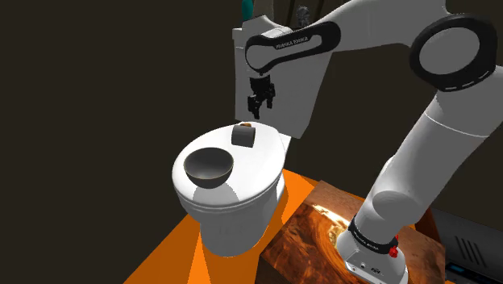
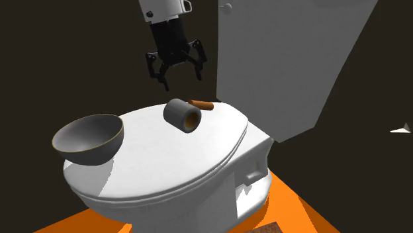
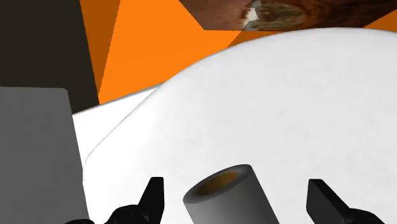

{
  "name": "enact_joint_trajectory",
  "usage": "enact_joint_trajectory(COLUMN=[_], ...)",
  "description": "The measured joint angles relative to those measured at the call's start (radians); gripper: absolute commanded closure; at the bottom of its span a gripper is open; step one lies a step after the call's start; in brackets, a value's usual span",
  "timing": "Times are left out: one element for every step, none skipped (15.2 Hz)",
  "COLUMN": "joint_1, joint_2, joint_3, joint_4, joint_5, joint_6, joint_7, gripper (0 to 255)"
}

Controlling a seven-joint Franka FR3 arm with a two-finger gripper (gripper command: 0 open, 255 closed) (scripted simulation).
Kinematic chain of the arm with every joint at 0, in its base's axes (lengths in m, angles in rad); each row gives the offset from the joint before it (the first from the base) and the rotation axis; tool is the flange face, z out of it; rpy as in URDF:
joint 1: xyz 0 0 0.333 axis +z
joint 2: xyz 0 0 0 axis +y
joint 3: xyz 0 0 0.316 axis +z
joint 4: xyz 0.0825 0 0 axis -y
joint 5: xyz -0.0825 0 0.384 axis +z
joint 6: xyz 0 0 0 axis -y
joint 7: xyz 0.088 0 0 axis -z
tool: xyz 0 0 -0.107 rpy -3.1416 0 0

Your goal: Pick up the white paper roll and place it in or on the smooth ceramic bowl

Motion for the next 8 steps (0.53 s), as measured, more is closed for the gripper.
enact_joint_trajectory(joint_1=[0.002, 0.004, 0.005, 0.006, 0.008, 0.010, 0.010, 0.015], joint_2=[0.047, 0.099, 0.139, 0.182, 0.238, 0.283, 0.331, 0.379], joint_3=[0.002, 0.004, 0.005, 0.006, 0.007, 0.008, 0.008, 0.010], joint_4=[0.036, 0.086, 0.124, 0.171, 0.224, 0.271, 0.320, 0.367], joint_5=[-0.007, -0.015, -0.022, -0.030, -0.038, -0.045, -0.054, -0.062], joint_6=[0.001, -0.010, -0.018, -0.033, -0.039, -0.053, -0.064, -0.074], joint_7=[-0.008, -0.018, -0.031, -0.045, -0.055, -0.067, -0.082, -0.089], gripper=[0, 0, 0, 0, 0, 0, 0, 0])
